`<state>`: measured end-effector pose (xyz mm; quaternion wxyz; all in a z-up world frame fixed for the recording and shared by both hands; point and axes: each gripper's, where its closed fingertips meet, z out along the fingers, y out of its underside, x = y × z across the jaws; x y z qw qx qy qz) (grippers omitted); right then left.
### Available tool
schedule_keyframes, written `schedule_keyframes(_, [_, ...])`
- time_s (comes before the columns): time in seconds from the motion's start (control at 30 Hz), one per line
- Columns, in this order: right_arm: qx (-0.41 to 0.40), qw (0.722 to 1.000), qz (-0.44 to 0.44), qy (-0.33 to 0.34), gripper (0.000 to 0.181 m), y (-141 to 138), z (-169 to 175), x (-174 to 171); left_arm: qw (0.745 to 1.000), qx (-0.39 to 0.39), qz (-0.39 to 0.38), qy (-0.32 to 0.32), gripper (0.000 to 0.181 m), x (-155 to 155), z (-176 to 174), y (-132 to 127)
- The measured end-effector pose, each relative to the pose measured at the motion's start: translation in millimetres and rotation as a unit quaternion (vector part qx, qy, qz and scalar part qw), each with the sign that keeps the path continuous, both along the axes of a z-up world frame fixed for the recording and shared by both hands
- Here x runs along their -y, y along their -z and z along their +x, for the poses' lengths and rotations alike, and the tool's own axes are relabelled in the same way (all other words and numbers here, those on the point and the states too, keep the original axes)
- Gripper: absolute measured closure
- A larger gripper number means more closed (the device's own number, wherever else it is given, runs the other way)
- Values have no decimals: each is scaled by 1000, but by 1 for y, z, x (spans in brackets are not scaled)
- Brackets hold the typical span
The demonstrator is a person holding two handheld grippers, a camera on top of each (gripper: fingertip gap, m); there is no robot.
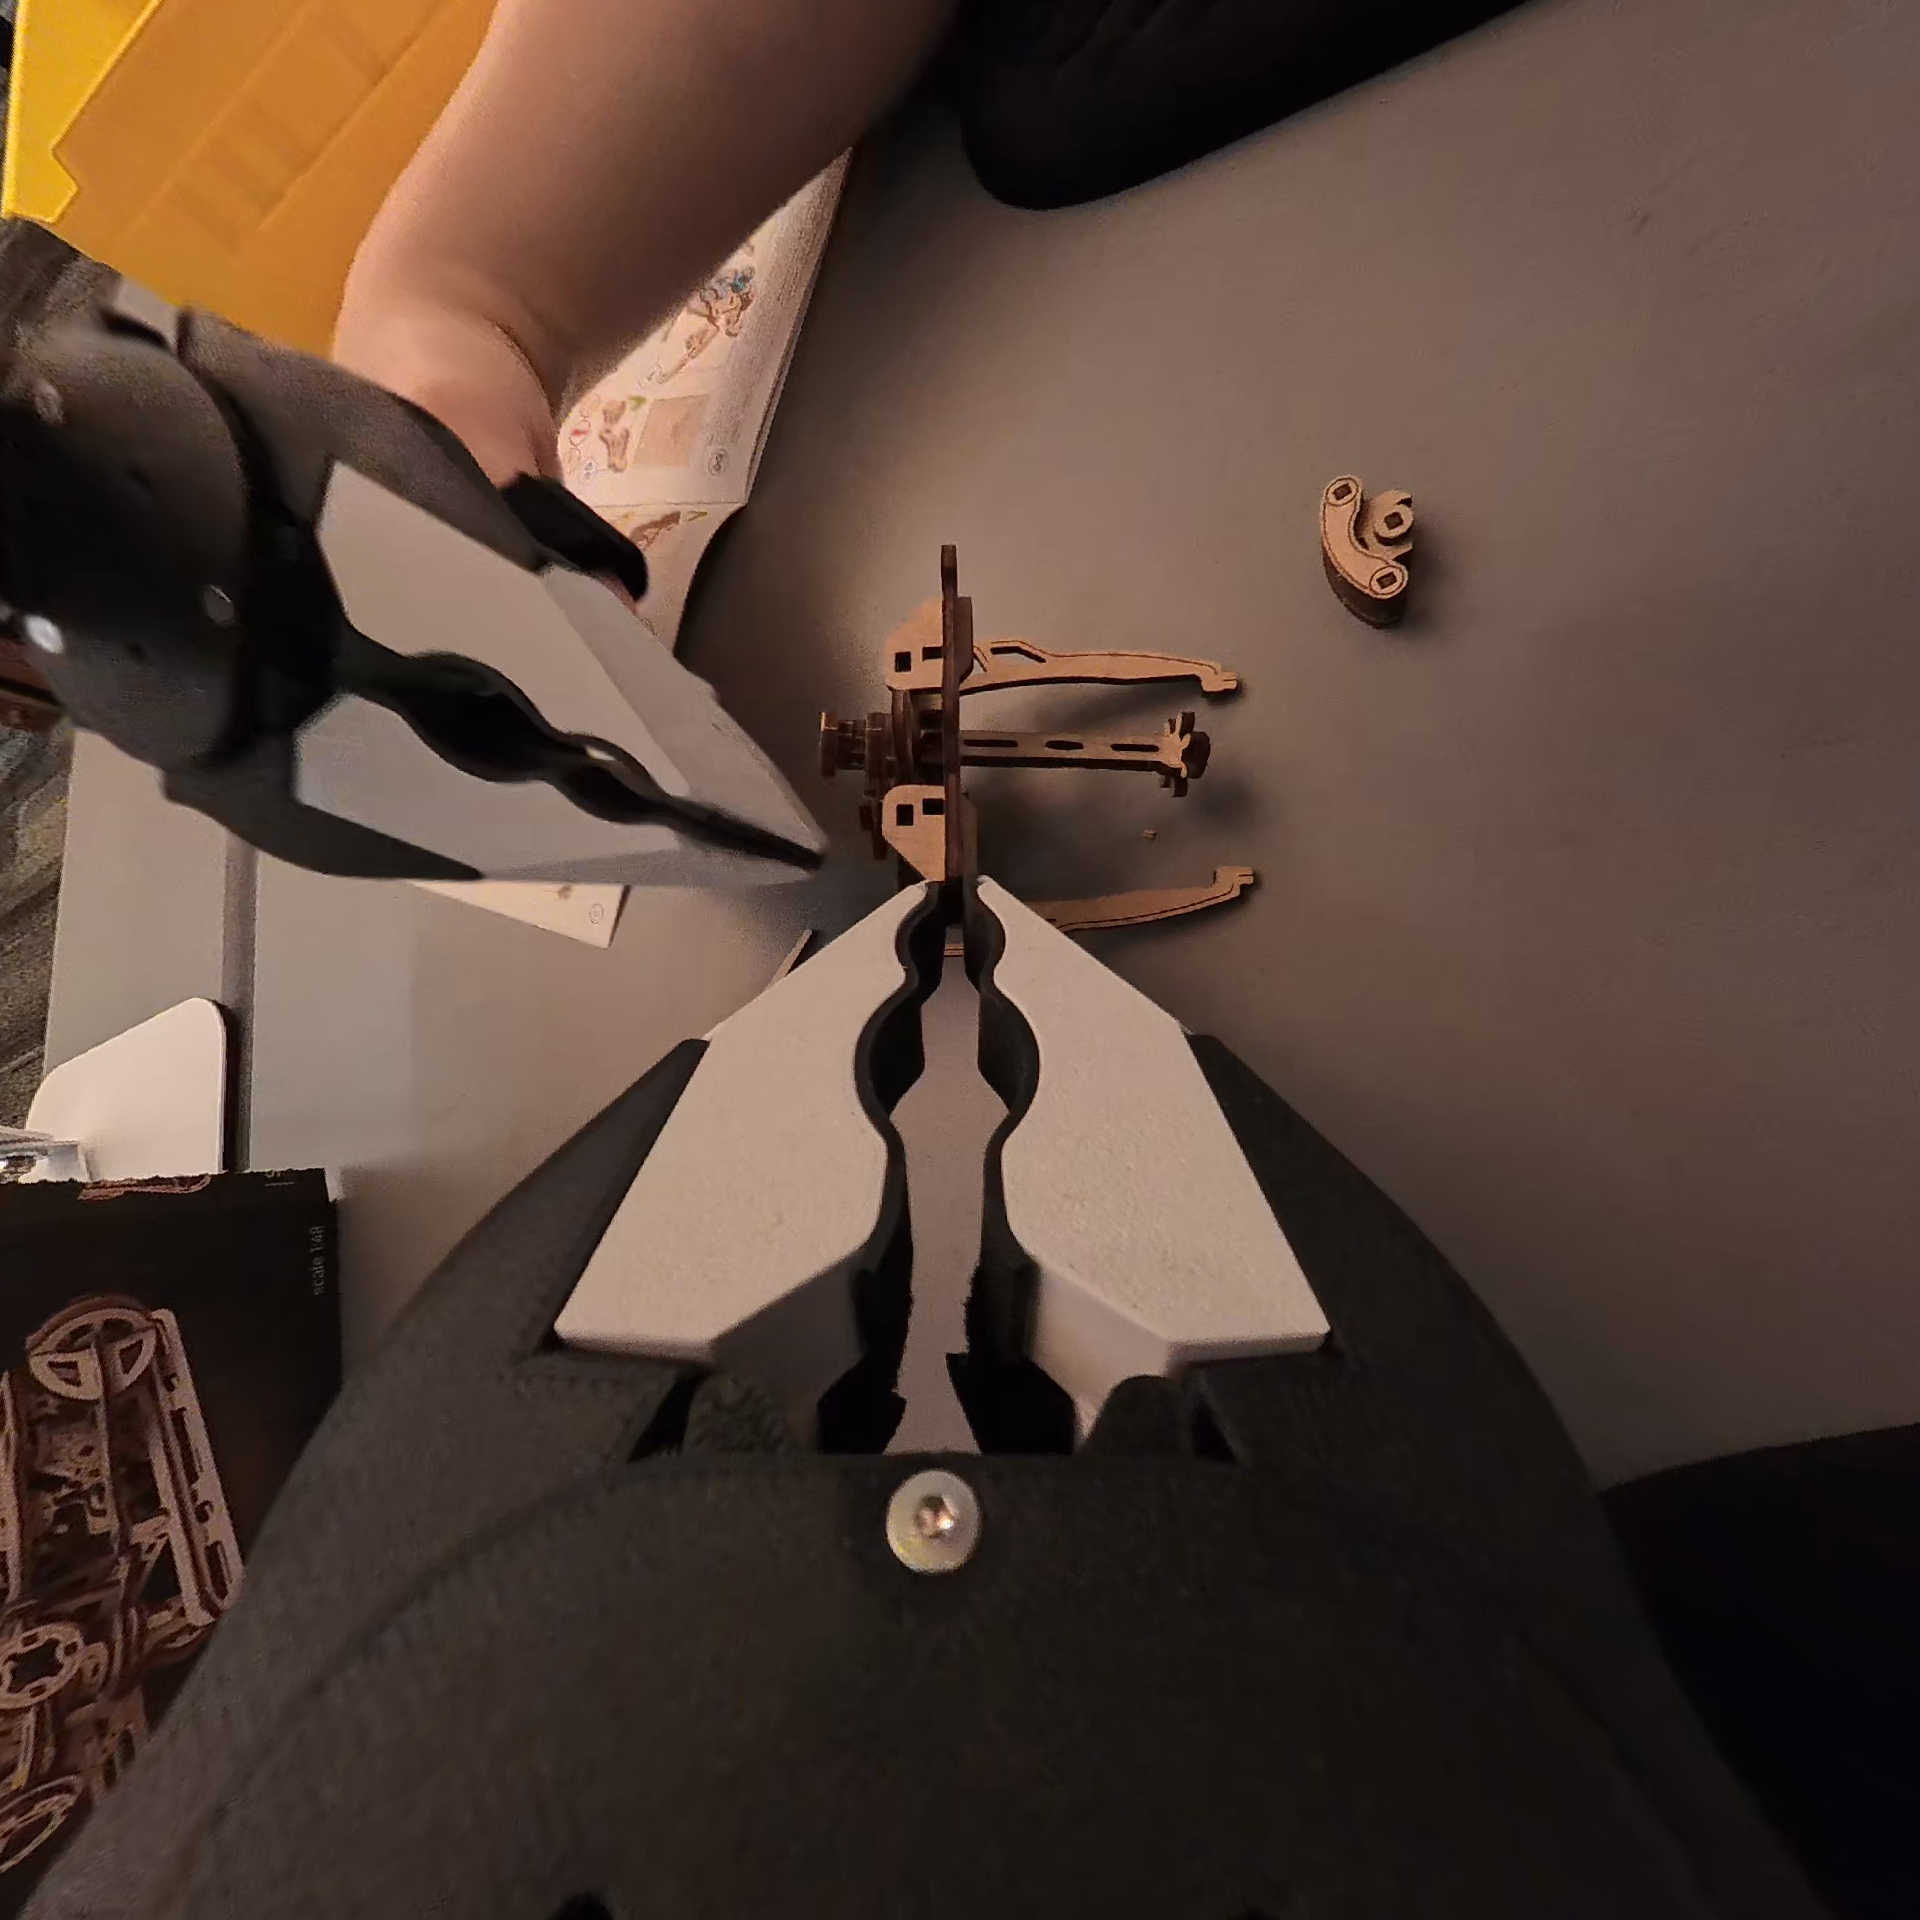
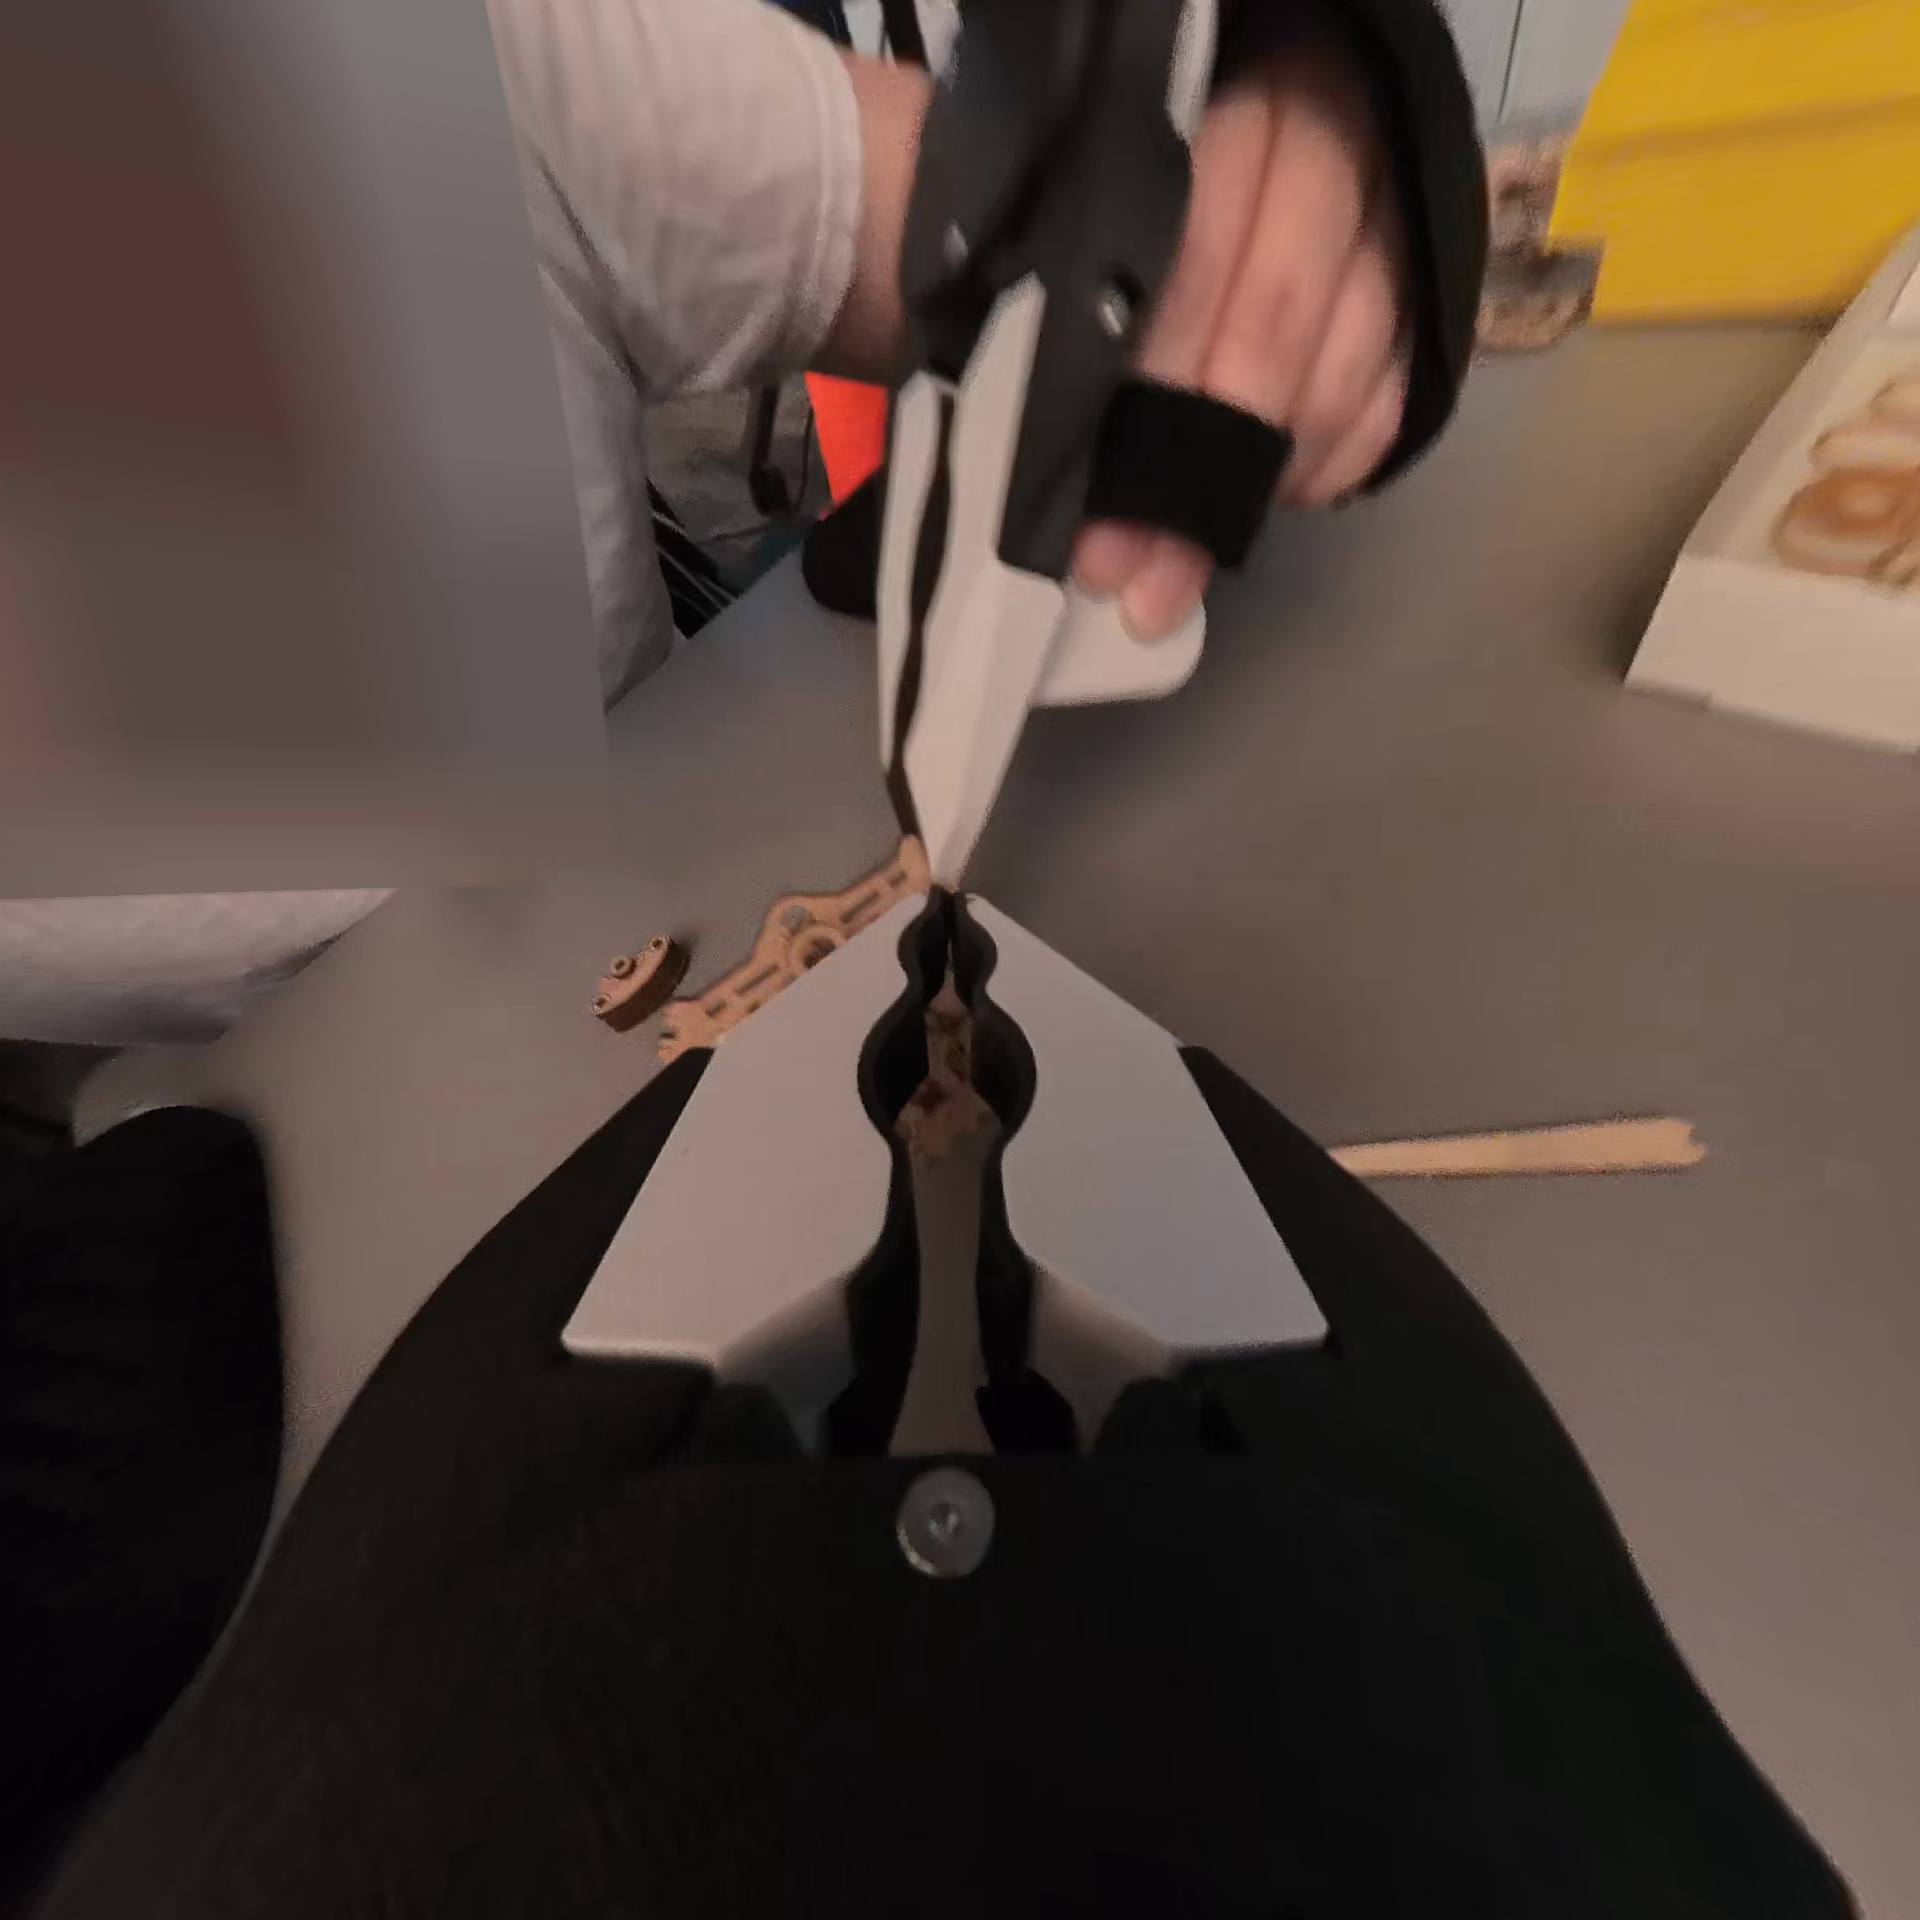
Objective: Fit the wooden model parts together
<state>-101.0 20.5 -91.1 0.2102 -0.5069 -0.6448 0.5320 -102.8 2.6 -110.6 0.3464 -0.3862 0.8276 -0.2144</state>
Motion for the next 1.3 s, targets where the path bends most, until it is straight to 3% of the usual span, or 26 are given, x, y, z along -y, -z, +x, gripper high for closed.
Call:
schedule_keyframes(0.07, [-30, 999, 2, -34, 181, -13, 3, 11, 1000, 0, 1, -1, 181, -1, 0, 0])
schedule_keyframes(0.27, [13, 997, 2, -72, 181, 1, -1, 21, 1000, -1, 3, 0, 181, -2, 2, 0])
schedule_keyframes(0.43, [42, 996, 31, -78, 181, 8, -1, 16, 1000, -5, 5, 1, 181, -3, 3, 0])
schedule_keyframes(0.53, [31, 995, 40, -86, 181, -3, -1, 18, 1000, -6, 5, 2, 181, -3, 3, 0])
schedule_keyframes(0.6, [71, 992, 57, -83, 181, 10, 3, 12, 1000, -6, 5, 2, 181, -4, 4, 0])
schedule_keyframes(0.7, [51, 993, 54, -92, 181, 0, 3, 16, 1000, -6, 6, 2, 181, -5, 4, 0])
schedule_keyframes(0.8, [74, 991, 60, -98, 181, 10, 5, 15, 1000, -8, 8, 3, 180, -5, 4, 0])
schedule_keyframes(0.9, [39, 991, 64, -107, 181, 0, 2, 21, 1000, -8, 8, 2, 180, -6, 4, 0])
schedule_keyframes(0.97, [67, 990, 77, -98, 180, 12, 4, 14, 1000, -7, 8, 2, 181, -6, 4, 0])
schedule_keyframes(1.1, [24, 994, 50, -97, 181, -4, 3, 18, 1000, -7, 7, 5, 181, -5, 5, 0])
schedule_keyframes(1.2, [55, 994, 28, -87, 181, 7, 6, 13, 1000, -10, 6, 6, 181, -5, 6, 1])
schedule_keyframes(1.3, [18, 995, 36, -88, 181, -2, 4, 17, 1000, -10, 5, 7, 181, -5, 6, 1])
